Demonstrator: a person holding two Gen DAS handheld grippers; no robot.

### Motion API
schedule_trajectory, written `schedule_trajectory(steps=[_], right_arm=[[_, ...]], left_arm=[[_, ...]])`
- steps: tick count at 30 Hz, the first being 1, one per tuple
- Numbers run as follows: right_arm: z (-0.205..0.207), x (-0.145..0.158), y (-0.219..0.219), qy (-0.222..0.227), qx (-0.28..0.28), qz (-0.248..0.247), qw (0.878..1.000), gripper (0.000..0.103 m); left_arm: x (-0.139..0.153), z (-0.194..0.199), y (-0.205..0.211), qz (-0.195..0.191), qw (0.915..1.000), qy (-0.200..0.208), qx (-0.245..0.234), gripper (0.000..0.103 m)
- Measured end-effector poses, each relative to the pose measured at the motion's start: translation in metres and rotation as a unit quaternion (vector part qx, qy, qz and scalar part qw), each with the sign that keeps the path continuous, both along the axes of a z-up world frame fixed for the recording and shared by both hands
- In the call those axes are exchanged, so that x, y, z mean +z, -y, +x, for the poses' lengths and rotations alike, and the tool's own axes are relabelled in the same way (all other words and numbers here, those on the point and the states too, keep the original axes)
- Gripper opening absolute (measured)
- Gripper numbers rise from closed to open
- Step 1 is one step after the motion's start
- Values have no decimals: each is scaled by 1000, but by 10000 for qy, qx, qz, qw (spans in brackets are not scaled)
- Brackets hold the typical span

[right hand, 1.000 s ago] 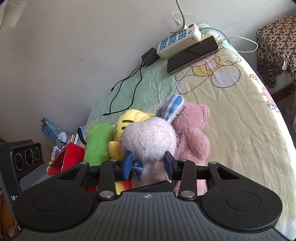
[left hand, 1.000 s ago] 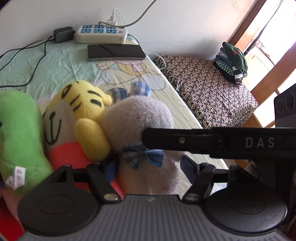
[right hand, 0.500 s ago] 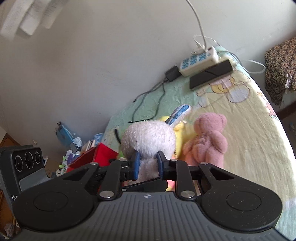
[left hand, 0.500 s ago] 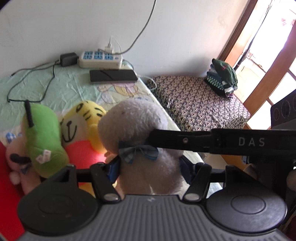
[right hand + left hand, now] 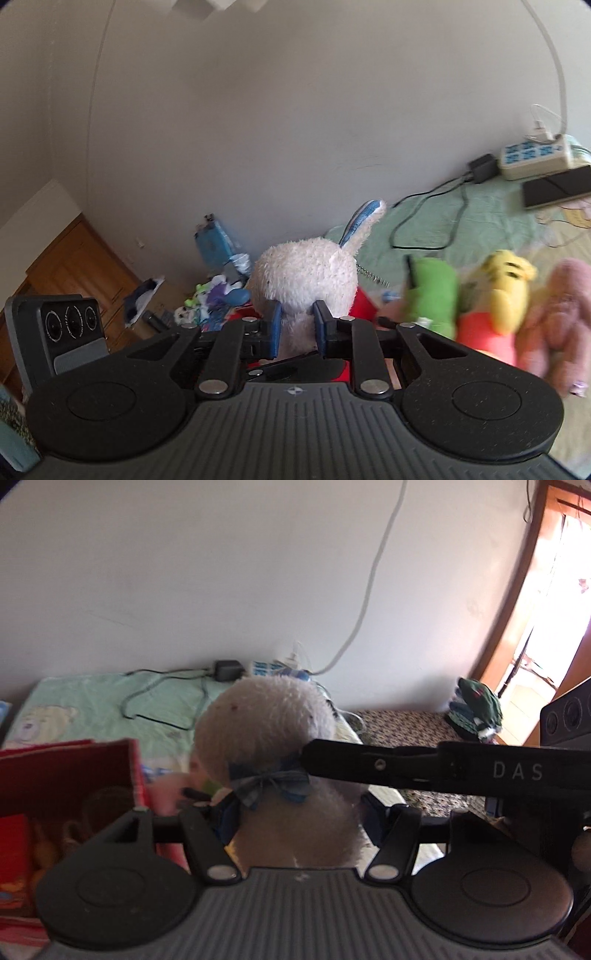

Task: Organize objects
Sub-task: 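Lift the white bunny with the right gripper and lower it into the red box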

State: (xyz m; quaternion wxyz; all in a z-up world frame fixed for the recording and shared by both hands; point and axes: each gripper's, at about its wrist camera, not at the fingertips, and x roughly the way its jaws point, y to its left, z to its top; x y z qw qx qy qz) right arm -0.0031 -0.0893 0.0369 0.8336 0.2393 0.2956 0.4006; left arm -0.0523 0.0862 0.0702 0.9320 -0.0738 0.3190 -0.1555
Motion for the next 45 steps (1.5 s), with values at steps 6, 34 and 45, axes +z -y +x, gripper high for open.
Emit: schedule_trajectory(steps=[6,34,45], right_arm=[[4,0,-67,41,310,-148,9994,22],[35,-80,-251,-1500,800,-353,9848,22],[43,-87,-268,-2061,790,-984,9704,22]], left_arm=[[4,-18,-64,131,9991,87,402,66],[-78,9,-253,916,9838,-1030,1146,66],[-90,16,-255,1344,9773,-1226,1083,69]])
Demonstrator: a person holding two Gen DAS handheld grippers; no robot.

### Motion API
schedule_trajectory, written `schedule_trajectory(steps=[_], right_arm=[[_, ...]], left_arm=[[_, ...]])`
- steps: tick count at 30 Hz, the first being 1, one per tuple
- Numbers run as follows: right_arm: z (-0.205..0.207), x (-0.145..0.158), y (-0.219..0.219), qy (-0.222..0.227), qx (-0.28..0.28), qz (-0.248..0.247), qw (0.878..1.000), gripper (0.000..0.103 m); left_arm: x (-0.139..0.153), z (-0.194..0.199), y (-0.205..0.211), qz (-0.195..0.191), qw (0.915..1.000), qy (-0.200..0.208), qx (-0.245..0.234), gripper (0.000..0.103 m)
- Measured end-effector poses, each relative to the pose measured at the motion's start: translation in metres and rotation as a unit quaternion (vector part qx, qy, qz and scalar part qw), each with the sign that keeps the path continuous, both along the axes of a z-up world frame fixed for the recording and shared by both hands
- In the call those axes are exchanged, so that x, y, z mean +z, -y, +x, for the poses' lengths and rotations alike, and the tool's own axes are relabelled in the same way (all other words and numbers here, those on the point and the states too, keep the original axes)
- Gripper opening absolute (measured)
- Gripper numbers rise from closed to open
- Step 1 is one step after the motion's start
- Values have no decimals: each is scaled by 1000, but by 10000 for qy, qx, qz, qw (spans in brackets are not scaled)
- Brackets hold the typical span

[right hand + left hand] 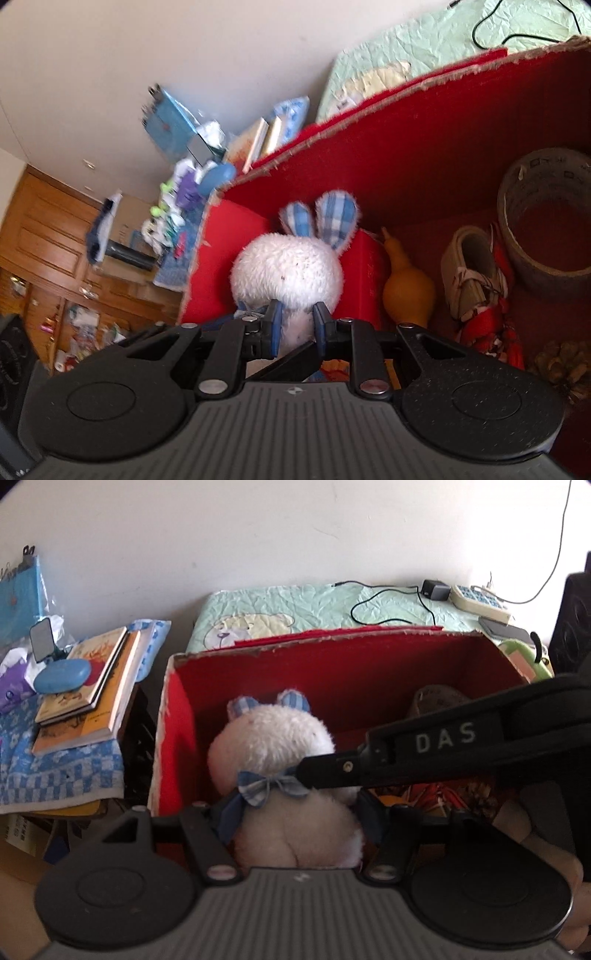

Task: Organize objects
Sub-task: 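Lift the white bunny with the right gripper and lower it into the red box, then open the right gripper and move it back to the plush pile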

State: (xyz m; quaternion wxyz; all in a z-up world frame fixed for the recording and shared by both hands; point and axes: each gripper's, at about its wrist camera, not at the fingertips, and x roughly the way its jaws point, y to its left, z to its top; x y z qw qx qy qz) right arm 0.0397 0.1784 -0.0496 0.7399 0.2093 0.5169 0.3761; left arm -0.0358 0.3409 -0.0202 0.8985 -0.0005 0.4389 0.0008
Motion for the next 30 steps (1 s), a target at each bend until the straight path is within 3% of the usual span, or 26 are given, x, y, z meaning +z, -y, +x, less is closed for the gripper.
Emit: schedule_trajectory(steps=[4,6,11,15,21,30], right_arm=[[2,-1,-9,-6,231,-170,9996,23],[4,-3,-11,-27,342,-154,9993,23],[0,-2,-10,110,267,-244,9993,29],[-6,3,-2,259,75,-350,9990,35],[-10,7,17,289,-339,-290,9986,35],[-26,26,41,759,-603,-405,9945,35]], left_arm=[[1,-5,2,154,9999,-25,-37,72],[3,-9,3,234,9997,45,-78,79],[6,-13,5,409,9991,103,-76,84],[7,-12,2,339,9994,35,59,84],[12,-11,7,466,9987,7,210,81],[23,-13,22,594,9976,-4,361,81]])
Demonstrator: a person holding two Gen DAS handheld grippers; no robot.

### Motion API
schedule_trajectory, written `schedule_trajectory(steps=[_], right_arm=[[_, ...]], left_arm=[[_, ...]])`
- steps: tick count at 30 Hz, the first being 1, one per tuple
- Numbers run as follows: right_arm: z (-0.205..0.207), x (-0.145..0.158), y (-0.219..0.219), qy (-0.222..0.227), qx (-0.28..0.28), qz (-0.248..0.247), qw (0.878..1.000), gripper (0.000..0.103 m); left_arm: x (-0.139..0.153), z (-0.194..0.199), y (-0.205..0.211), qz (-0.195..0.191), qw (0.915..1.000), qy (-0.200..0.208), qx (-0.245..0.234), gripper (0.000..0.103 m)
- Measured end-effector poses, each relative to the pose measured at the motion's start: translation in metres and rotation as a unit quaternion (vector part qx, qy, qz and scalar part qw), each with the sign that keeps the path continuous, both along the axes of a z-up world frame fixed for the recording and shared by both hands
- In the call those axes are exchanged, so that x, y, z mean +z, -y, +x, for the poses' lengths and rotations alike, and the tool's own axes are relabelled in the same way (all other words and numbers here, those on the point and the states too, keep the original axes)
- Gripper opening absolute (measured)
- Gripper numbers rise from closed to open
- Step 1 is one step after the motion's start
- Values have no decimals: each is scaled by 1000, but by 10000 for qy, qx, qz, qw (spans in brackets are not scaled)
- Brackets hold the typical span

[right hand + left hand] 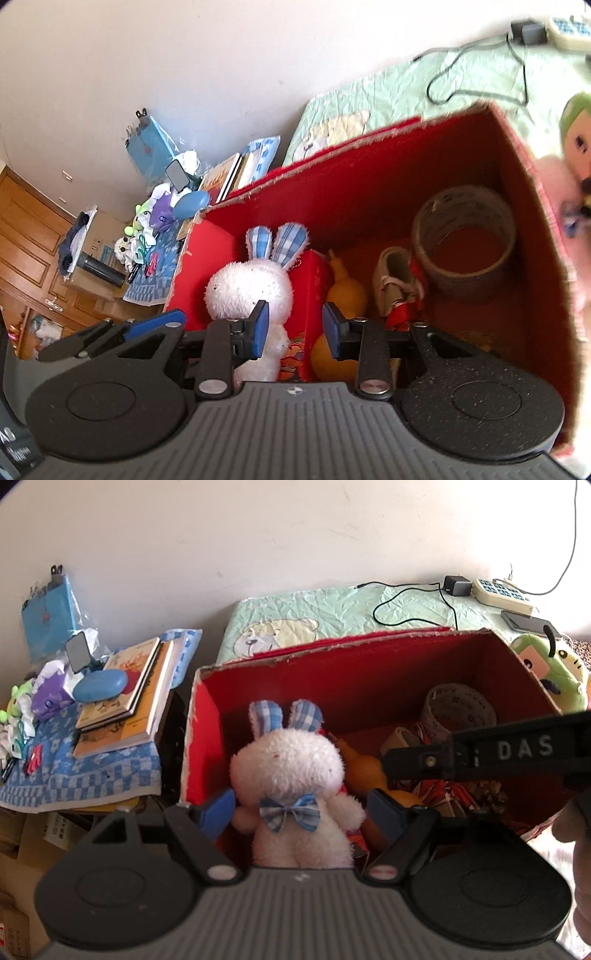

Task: Organize objects
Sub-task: 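Open the right gripper and move it back to the plush pile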

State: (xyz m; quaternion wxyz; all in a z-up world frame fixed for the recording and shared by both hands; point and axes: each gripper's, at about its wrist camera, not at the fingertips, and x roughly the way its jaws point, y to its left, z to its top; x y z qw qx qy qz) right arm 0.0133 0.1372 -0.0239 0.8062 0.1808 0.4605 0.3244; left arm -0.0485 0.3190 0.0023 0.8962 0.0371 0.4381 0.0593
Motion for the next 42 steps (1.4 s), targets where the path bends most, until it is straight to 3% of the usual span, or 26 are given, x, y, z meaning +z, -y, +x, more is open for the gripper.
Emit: schedule_trajectory(steps=[9,24,42], right_arm=[[-18,14,23,477,-81,-136,9987,36],[-30,28,96,720,-423,-12,9965,37],[-36,18,201,637,-1102,5,9919,42]], left_arm=[[16,-5,27,54,10000,37,61,83],[35,-5,87,58,9999,61,113,89],[47,0,192,-50,9984,183,-541,89]])
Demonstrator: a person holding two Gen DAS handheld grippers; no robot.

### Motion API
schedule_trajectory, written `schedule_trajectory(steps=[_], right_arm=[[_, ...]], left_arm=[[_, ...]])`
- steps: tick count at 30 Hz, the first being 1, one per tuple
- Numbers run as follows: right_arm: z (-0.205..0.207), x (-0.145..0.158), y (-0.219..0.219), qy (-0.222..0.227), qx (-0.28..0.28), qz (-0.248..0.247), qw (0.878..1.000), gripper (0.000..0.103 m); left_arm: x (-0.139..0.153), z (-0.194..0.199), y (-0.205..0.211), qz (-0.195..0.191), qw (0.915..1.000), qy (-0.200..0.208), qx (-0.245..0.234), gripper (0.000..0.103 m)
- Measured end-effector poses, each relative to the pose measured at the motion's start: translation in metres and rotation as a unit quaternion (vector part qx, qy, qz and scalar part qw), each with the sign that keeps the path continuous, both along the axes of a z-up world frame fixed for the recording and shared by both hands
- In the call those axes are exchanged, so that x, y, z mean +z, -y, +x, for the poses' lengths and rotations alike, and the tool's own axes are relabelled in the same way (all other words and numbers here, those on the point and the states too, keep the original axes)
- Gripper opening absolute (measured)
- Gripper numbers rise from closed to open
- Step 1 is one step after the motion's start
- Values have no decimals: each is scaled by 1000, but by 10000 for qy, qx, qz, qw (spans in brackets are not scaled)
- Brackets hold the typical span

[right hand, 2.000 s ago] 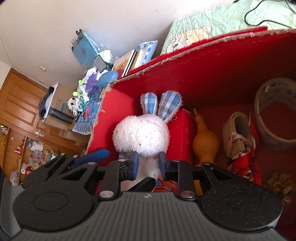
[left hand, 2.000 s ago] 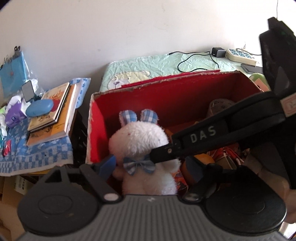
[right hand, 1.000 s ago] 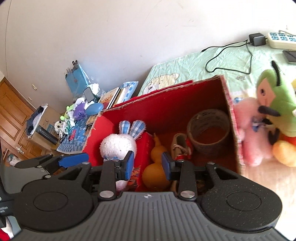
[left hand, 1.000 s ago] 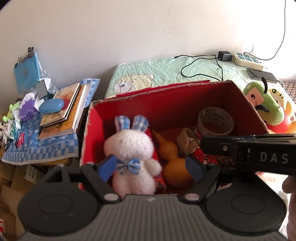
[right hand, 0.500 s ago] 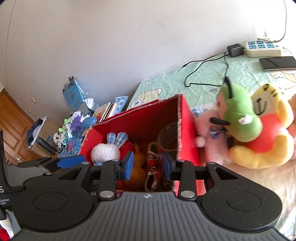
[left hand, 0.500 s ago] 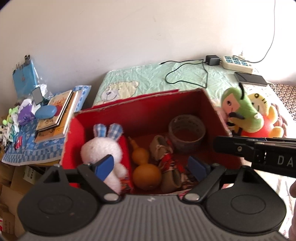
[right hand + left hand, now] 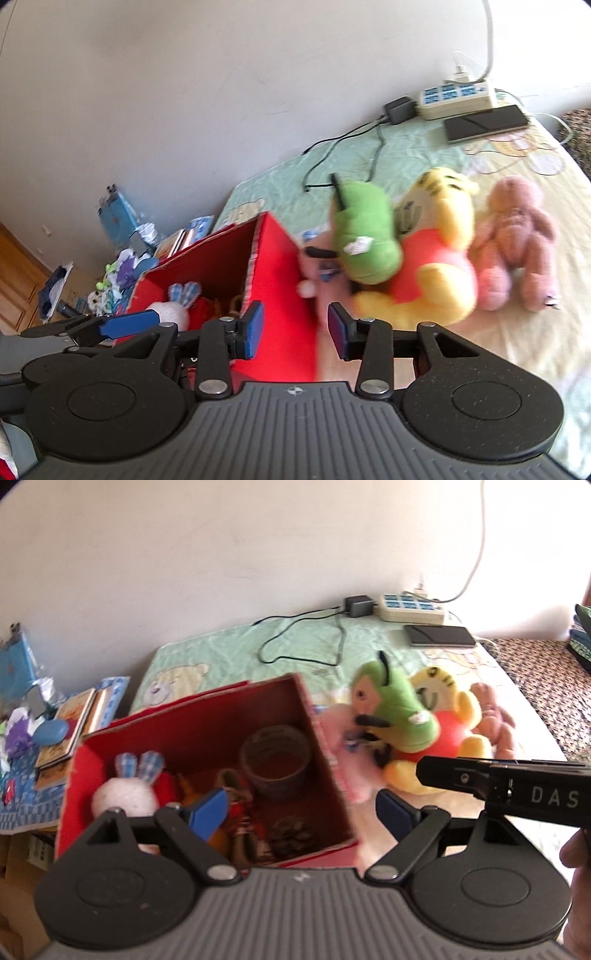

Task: Organize objects
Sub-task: 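Open the right gripper and move it back to the plush pile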

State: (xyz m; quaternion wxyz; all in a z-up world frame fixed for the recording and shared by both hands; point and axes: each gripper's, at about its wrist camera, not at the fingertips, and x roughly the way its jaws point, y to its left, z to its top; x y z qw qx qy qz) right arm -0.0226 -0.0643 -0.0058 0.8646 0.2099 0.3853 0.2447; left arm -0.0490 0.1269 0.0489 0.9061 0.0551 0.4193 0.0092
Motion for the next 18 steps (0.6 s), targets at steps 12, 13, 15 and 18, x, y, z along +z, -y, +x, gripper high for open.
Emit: schedule_trajectory(steps=[12,13,15,18], right_arm=[[13,-11,64,-145,-464,21,9988,42],[14,-12,68,-151,-499,11,9986,42],[19,-14,78,-192,-584,23,9981,42],[25,-20,92,-268,-706,24,9971,42]], left_arm=[[-11,22,56,-612,9969,-168,-456,89],[-12,25,60,-689,9963,-193,-479,89],[-15,32,66,-823,9949,-253,-518,89],[-19,40,76,-953,9931,-313,-611,90]])
